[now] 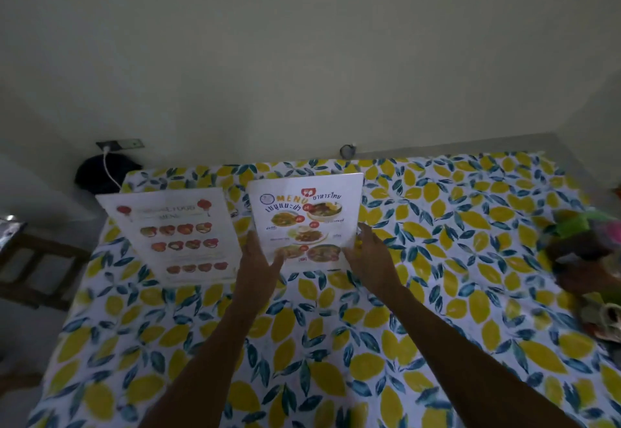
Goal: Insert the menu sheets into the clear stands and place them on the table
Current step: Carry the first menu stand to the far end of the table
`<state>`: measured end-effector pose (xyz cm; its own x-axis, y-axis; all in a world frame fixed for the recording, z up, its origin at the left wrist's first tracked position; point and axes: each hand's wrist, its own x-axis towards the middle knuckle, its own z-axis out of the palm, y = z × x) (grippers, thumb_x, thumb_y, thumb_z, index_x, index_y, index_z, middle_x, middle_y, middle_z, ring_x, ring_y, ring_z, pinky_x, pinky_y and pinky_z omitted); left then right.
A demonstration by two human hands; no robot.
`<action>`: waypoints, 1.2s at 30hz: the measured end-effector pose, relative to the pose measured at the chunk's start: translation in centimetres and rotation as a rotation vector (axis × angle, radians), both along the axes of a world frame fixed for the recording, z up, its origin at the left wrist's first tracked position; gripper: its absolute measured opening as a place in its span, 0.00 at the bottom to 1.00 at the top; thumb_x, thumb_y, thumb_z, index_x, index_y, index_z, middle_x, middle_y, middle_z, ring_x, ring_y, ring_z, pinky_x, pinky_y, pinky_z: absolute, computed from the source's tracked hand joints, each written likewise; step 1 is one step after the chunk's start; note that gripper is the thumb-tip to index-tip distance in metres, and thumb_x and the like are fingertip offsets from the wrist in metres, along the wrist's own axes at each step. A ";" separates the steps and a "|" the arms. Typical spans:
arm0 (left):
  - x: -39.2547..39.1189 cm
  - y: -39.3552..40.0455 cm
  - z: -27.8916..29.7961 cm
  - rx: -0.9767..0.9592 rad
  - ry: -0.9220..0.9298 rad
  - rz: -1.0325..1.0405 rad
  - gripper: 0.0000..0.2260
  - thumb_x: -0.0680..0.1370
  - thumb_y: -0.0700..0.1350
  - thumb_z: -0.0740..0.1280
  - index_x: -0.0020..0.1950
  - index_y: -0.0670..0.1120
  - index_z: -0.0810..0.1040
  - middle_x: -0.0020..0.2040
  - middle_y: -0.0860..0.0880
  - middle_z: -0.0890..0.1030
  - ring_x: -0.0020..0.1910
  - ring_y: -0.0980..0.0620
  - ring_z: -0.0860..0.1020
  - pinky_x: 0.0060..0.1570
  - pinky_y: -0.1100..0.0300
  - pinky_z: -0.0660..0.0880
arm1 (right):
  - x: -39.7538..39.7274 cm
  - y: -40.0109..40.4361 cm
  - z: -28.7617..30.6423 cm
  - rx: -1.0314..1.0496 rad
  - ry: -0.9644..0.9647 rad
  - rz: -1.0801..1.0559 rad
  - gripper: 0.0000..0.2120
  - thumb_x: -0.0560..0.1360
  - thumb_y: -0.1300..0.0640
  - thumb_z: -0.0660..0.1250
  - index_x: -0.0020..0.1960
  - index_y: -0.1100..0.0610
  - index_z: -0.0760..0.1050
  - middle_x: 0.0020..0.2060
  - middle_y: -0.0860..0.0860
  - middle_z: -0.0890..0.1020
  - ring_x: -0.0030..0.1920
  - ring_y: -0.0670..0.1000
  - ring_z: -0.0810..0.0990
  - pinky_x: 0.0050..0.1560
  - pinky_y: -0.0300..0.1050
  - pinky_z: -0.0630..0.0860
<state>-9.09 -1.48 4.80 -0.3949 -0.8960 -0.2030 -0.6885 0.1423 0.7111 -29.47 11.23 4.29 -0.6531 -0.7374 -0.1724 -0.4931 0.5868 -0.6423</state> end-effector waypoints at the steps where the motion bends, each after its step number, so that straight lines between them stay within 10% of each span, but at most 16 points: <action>1: -0.4 -0.4 -0.1 -0.006 -0.020 0.022 0.36 0.78 0.52 0.68 0.79 0.44 0.54 0.74 0.39 0.67 0.67 0.38 0.73 0.63 0.42 0.74 | -0.3 -0.6 -0.6 -0.005 -0.028 -0.005 0.27 0.75 0.52 0.69 0.71 0.58 0.65 0.57 0.60 0.80 0.57 0.61 0.79 0.51 0.53 0.77; 7: -0.5 -1.0 -0.8 0.075 -0.087 0.066 0.17 0.73 0.38 0.74 0.58 0.45 0.72 0.51 0.38 0.80 0.41 0.38 0.82 0.35 0.46 0.81 | -1.5 -1.1 -1.7 -0.062 -0.038 0.044 0.09 0.76 0.54 0.69 0.50 0.57 0.70 0.36 0.52 0.76 0.37 0.54 0.76 0.34 0.45 0.67; 12: -1.6 0.6 1.8 -0.099 -0.117 0.112 0.16 0.78 0.50 0.67 0.64 0.45 0.74 0.54 0.43 0.82 0.52 0.41 0.80 0.54 0.44 0.78 | -2.7 0.4 -0.5 -0.094 0.006 0.079 0.15 0.77 0.54 0.69 0.58 0.60 0.72 0.33 0.47 0.73 0.35 0.54 0.78 0.34 0.43 0.67; 23: -3.6 6.8 6.7 -0.179 0.044 -0.050 0.14 0.78 0.47 0.68 0.61 0.43 0.74 0.51 0.46 0.81 0.49 0.46 0.80 0.48 0.53 0.75 | -3.8 10.0 5.6 -0.176 0.166 0.027 0.14 0.77 0.51 0.69 0.44 0.57 0.66 0.31 0.50 0.70 0.29 0.48 0.69 0.29 0.42 0.62; 36: -18.3 14.8 14.1 -0.305 0.270 -0.387 0.14 0.78 0.44 0.69 0.62 0.42 0.76 0.54 0.44 0.84 0.51 0.44 0.83 0.42 0.57 0.75 | -16.0 22.2 15.3 -0.130 0.351 -0.169 0.20 0.76 0.51 0.70 0.61 0.62 0.72 0.47 0.60 0.83 0.46 0.61 0.82 0.39 0.50 0.76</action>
<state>-27.38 13.31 18.86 -0.7084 -0.6779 0.1963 -0.3445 0.5748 0.7422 -45.45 33.39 19.57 -0.7693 -0.6157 0.1705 -0.5994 0.6031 -0.5264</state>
